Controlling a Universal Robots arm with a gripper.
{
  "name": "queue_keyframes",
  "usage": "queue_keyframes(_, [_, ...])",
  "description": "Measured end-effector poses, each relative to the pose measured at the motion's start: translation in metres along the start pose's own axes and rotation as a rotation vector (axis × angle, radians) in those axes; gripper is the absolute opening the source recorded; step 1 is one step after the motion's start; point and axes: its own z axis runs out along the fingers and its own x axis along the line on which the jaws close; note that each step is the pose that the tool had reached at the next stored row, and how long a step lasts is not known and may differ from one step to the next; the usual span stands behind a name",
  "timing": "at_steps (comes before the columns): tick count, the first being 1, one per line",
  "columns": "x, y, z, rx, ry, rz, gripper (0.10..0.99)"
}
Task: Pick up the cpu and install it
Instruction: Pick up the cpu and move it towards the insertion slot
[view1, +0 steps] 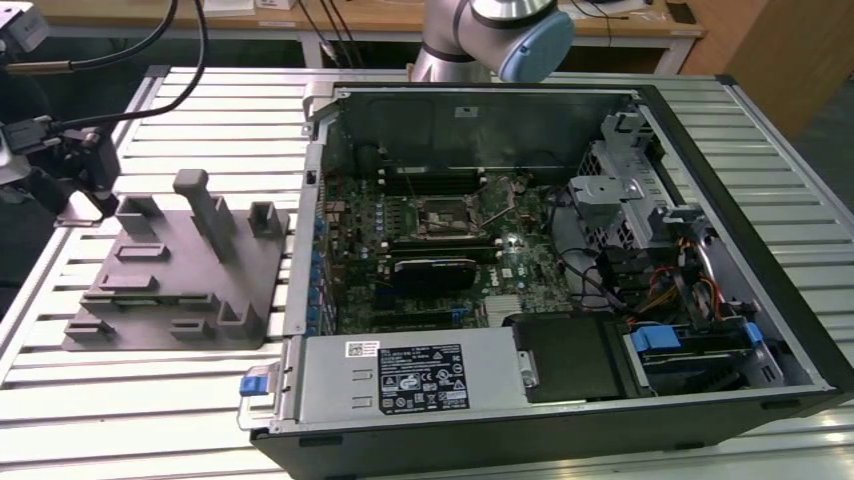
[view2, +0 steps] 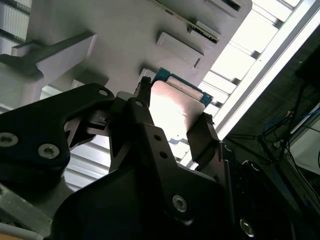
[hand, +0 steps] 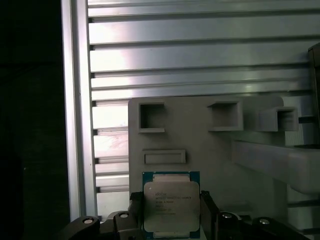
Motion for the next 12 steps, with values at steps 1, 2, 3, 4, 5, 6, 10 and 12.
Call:
queue_keyframes(1, [0.0,0.0001,-0.0014,0.0,-0.0002,0.0,0.541])
queue_keyframes(2, [-0.0001,0.0001,-0.0027,0.0,-0.0004,0.0,0.541])
queue_keyframes(3, [-0.0001,0.0002,-0.0041,0.0,-0.0006,0.0,0.541])
queue_keyframes(4, [-0.0001,0.0002,-0.0056,0.0,-0.0007,0.0,0.541])
queue_keyframes(5, [-0.0002,0.0003,-0.007,0.0,-0.0008,0.0,0.541])
queue_keyframes(6, [-0.0002,0.0004,-0.0083,0.0,-0.001,0.0,0.541])
queue_keyframes(10, [-0.0004,0.0005,-0.0123,0.0,-0.0022,0.0,0.541])
queue_keyframes(12, [-0.0004,0.0006,-0.0145,0.0,-0.0027,0.0,0.541])
